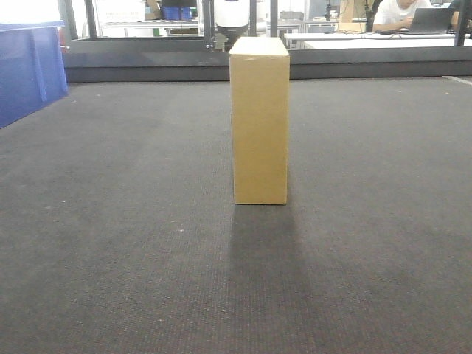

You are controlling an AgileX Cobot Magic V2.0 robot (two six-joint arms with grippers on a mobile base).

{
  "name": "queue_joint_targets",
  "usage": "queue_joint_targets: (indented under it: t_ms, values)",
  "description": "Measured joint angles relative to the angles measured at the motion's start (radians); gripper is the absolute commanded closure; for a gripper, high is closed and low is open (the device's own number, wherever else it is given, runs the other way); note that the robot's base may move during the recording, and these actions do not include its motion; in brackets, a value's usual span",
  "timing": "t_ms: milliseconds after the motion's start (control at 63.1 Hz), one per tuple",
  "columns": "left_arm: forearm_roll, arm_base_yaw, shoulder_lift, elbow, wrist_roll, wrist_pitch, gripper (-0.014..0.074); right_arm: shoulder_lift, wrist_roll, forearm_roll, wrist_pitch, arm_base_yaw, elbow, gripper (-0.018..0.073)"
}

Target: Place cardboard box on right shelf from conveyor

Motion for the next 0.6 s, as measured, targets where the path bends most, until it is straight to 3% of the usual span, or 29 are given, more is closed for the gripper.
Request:
queue_joint_targets:
  t_ms: [602]
  values:
    - [0.000,0.000,0.000,0.000,0.000,0.000,0.0715,0.000,0.033,0.000,0.012,0.000,-0.011,0.0503]
